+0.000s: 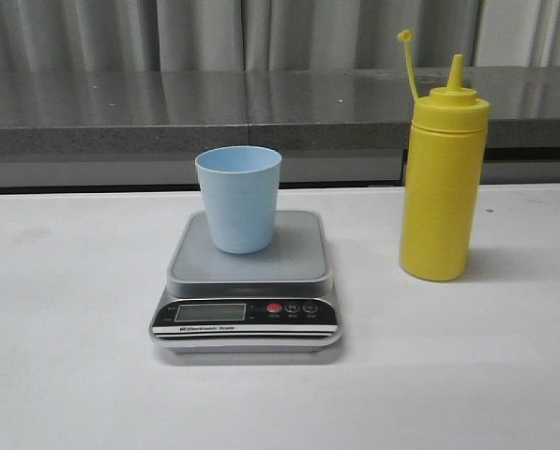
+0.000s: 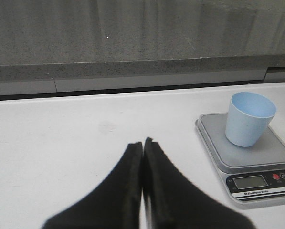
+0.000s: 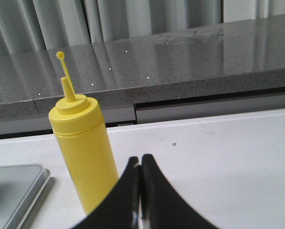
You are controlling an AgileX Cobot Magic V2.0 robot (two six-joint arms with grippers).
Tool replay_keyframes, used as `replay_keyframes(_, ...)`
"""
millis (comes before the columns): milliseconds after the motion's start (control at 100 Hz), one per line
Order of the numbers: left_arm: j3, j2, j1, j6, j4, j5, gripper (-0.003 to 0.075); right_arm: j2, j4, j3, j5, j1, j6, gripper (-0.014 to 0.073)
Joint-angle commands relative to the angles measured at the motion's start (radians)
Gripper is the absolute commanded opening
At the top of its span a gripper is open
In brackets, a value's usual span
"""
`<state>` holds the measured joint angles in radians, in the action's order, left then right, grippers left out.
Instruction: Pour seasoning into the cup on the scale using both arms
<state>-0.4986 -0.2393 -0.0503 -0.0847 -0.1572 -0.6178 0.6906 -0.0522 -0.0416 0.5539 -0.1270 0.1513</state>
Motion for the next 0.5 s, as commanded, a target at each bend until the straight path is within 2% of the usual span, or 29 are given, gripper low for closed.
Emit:
replay_keyframes(0, -0.027, -0.011, 0.003, 0.01, -0.009, 0.076, -0.002, -0.051, 0.017, 0.002, 0.081, 0.005, -0.012, -0.0069)
replay_keyframes(170, -0.027, -0.011, 0.003, 0.01, -0.009, 0.076, -0.002, -0.148, 0.003, 0.052, 0.069, 0.007, -0.013, -0.0069)
replay_keyframes(490, -0.027, -0.011, 0.003, 0.01, -0.009, 0.076, -0.002, -0.298, 0.019, 0.052, -0.115, 0.087, -0.012, -0.0069)
